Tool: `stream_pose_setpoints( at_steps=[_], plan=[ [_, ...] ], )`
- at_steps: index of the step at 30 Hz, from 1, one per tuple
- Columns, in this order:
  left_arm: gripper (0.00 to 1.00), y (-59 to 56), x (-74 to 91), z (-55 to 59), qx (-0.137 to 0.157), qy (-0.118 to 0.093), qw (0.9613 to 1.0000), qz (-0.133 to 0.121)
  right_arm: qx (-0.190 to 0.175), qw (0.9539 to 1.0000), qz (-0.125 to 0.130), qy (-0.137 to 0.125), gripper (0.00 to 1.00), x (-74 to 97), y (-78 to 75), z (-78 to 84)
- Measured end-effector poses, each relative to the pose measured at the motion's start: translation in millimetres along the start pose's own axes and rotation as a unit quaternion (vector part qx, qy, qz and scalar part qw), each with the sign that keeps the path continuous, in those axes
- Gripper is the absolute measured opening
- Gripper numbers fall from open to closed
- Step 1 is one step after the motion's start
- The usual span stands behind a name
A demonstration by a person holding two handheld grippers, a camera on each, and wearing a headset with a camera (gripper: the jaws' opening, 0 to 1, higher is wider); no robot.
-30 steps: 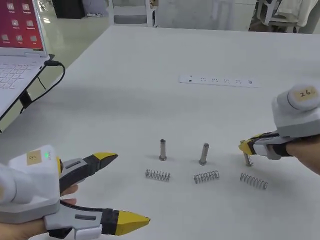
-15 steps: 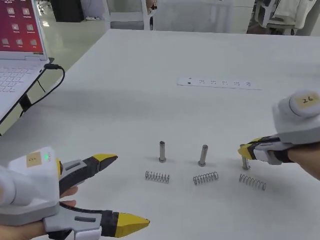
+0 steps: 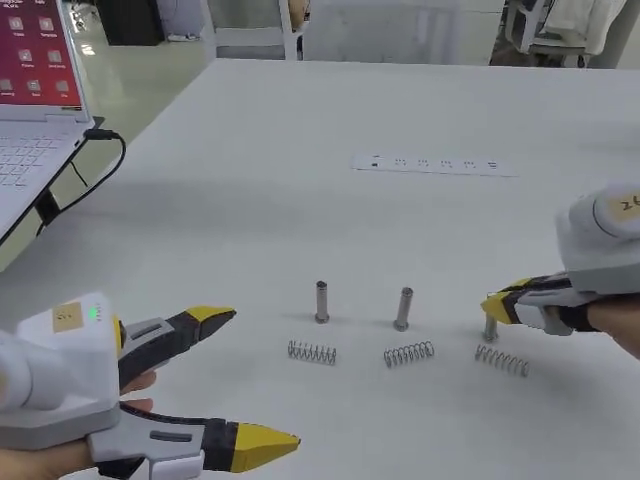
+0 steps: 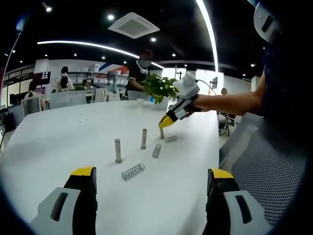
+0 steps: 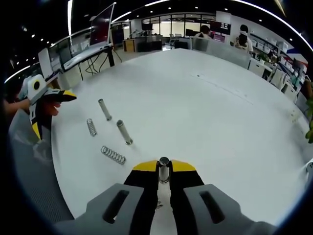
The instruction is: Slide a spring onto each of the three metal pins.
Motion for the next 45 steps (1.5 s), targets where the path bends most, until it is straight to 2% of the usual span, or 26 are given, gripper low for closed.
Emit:
stream_pose_setpoints(
  at_steps=[23,38,45],
  plan=[
    [0.91,-2.8,-1.2,0.8,0.003,0.001,1.0,-0.003,0.007,0.9999,-0.001,0.007,0.06,5.8,1.0,7.2],
    [0.91,-3.3,-1.9,0.1,0.003,0.001,1.0,-0.001,0.036,0.9991,-0.003,0.022,0.06,4.5,3.8,5.9],
    [0.91,-3.4,-1.1,0.8,0.003,0.002,1.0,-0.001,0.044,0.9986,-0.005,0.026,0.09,3.6,5.0,6.9]
  ],
)
Point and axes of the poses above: the centre of the closed fingertips' face, and the gripper's own axes: x roughly backward along the fingers, y roughly to its left, z roughly out of its underside, the point moved 10 cm from there along x, roughly backward along the fingers, and after that the axes turned 10 degrees about -z, right-handed, at the moved point
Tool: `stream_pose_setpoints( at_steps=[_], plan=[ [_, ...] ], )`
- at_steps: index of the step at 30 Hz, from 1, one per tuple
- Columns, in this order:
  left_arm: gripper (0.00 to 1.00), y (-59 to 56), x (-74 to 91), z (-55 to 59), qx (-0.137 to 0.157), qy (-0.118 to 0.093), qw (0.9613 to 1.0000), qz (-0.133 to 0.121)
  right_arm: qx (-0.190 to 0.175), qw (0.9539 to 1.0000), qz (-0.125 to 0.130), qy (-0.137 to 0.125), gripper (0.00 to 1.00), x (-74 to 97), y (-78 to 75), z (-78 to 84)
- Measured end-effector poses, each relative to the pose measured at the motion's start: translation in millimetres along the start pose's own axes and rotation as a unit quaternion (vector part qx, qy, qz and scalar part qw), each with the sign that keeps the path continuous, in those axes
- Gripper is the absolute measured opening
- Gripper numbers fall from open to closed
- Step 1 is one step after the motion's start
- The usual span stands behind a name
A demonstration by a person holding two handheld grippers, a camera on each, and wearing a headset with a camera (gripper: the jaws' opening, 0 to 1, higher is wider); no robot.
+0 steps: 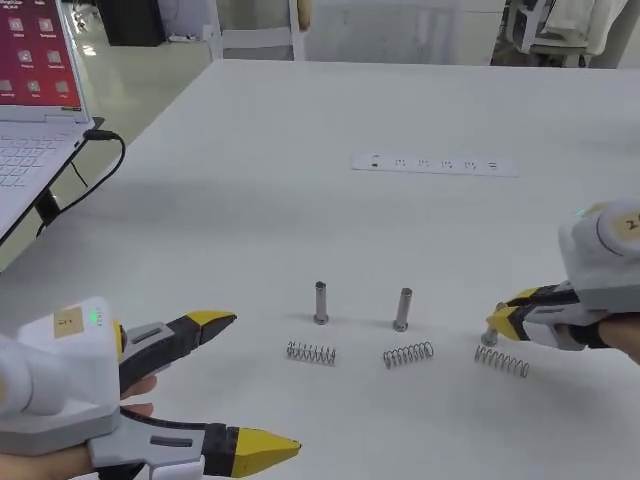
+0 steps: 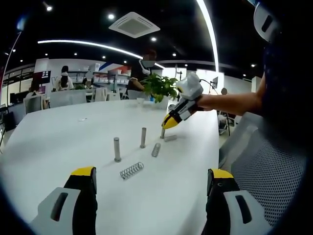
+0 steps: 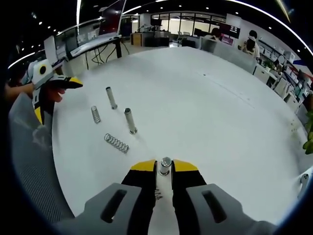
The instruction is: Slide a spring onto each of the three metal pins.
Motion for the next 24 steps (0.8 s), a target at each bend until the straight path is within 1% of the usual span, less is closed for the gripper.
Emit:
stream_pose_setpoints(
  at_steps=[11,14,24],
  plan=[
    [0.91,-0.4,1.2,-1.7,-0.002,-0.001,1.0,0.001,0.003,1.0,0.0,-0.003,0.13,1.8,0.6,-1.1],
    [0.91,-0.7,1.0,-1.6,-0.002,-0.001,1.0,0.002,0.007,1.0,0.003,-0.006,0.17,2.3,0.9,-2.0],
    [0.91,-0.1,0.7,-0.9,-0.002,0.0,1.0,0.002,0.01,0.9999,0.001,-0.006,0.23,2.0,1.7,-1.1]
  ],
)
Point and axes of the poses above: the centre of the closed fingertips' face, and the gripper's own axes: x roughly backward along the fingers, y roughly to its left, z roughly out of its underside, the point moved 10 cm from there along x, roughly backward along the fingers, and after that the axes turned 10 degrees about -z, right-handed, at the moved point
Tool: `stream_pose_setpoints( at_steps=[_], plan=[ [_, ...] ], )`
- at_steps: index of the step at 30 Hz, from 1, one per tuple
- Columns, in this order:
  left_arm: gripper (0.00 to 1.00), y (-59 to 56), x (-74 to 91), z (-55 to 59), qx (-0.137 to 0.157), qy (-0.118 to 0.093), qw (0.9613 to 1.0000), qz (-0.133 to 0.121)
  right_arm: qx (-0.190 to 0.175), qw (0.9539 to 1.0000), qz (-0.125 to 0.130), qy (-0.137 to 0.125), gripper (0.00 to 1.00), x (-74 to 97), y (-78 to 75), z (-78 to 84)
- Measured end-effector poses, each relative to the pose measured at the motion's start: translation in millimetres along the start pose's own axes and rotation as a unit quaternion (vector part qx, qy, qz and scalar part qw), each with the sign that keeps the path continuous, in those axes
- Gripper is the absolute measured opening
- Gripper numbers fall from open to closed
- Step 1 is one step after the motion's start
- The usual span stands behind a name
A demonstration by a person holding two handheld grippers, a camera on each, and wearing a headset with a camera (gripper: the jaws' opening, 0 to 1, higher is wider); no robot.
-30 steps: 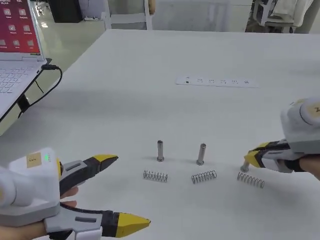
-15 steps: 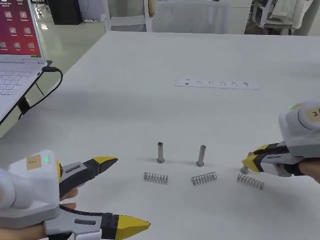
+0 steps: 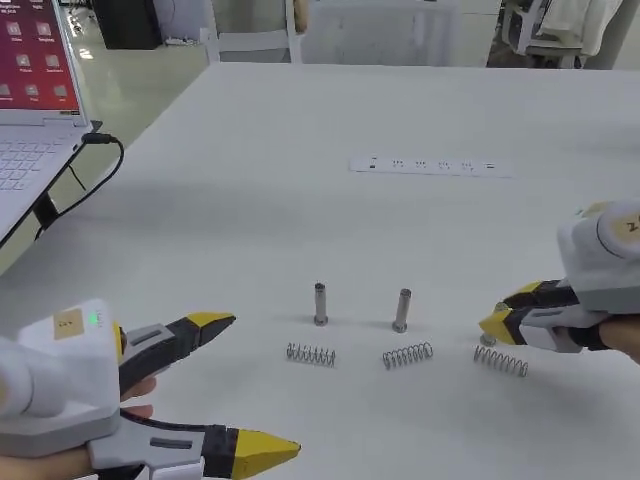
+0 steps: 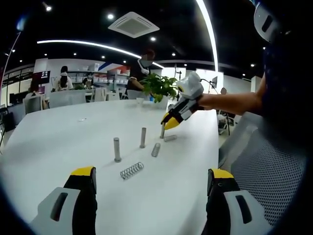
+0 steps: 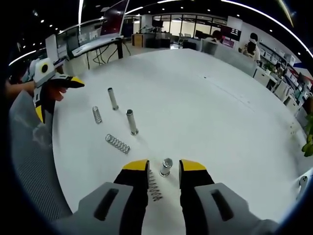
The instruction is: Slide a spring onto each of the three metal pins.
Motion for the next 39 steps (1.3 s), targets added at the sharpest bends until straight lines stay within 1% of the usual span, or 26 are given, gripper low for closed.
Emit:
stream_pose_setpoints(
  at_steps=[11,24,39],
  plan=[
    [0.91,1.3,-2.5,-1.6,-0.002,0.0,1.0,0.001,0.005,1.0,-0.002,-0.002,0.29,2.4,1.9,0.5],
    [0.91,3.1,-4.4,-1.1,-0.003,0.001,1.0,0.001,0.008,0.9999,-0.005,-0.002,0.3,8.1,4.2,4.7],
    [0.91,5.0,-6.6,-2.8,-0.005,0.001,1.0,0.001,0.01,0.9999,-0.011,0.003,0.31,14.9,11.0,12.5]
  ],
)
Point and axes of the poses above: the centre of the closed fingertips' face, and the gripper's own axes: x roughly backward along the fingers, y roughly to its left, z roughly out of its underside, the point moved 10 cm from there along x, roughly backward along the fingers, and after that the axes turned 10 degrees about -z, right-handed, at the moved point
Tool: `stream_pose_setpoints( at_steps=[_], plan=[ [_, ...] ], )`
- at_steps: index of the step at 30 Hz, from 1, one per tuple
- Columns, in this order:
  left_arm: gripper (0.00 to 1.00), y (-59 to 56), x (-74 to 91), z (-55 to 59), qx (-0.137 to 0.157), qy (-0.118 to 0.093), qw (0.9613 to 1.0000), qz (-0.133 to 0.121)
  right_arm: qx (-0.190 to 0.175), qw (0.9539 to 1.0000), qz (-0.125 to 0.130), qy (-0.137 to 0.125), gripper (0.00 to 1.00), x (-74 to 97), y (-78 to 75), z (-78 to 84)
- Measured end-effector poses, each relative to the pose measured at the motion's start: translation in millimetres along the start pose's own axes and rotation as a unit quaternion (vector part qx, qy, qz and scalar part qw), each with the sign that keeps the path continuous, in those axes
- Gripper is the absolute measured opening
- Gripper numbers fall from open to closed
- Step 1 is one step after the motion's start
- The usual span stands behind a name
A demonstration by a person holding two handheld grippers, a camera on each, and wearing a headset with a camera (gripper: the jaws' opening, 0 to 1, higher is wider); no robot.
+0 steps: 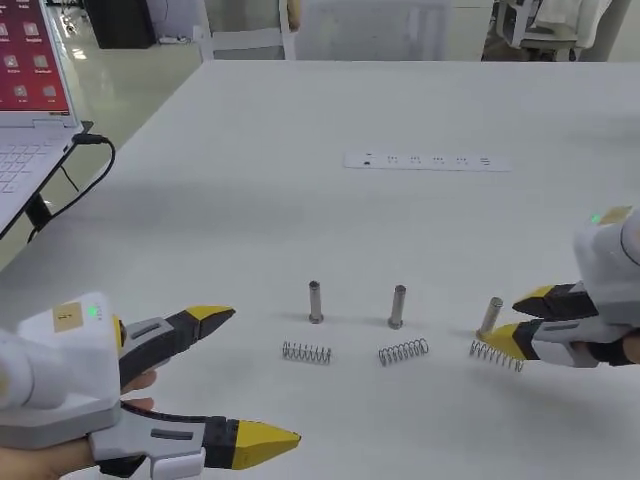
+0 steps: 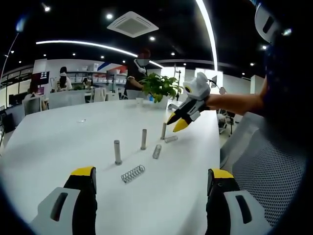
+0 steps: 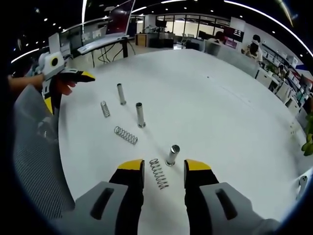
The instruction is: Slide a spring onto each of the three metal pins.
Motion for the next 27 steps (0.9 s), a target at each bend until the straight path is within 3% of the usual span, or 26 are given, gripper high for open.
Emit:
stream_pose_setpoints(
  at_steps=[27],
  plan=[
    [0.91,-0.2,1.4,-0.8,0.0,0.0,1.0,0.002,0.0,0.9997,-0.014,0.02,0.32,3.7,11.9,15.7]
  ],
)
Point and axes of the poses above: the centre of the closed fingertips' face, and the gripper's own axes: x roughly backward along the fingers, y roughly to its left, z roughly out of its underside, the point moved 10 cm from there along x, roughly backward along the fingers, and after that the axes turned 10 degrees about -z, right-handed, at the moved point
